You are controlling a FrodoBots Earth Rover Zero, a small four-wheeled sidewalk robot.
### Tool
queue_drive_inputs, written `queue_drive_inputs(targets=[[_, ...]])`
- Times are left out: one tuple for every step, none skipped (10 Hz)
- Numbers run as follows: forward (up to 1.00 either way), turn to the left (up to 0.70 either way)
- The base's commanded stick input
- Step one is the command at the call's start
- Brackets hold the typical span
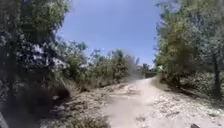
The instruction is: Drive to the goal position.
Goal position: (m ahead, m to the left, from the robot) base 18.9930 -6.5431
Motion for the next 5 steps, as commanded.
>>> queue_drive_inputs(targets=[[0.45, 0.0], [0.45, 0.0], [0.45, 0.0], [0.45, 0.0], [0.44, 0.0]])
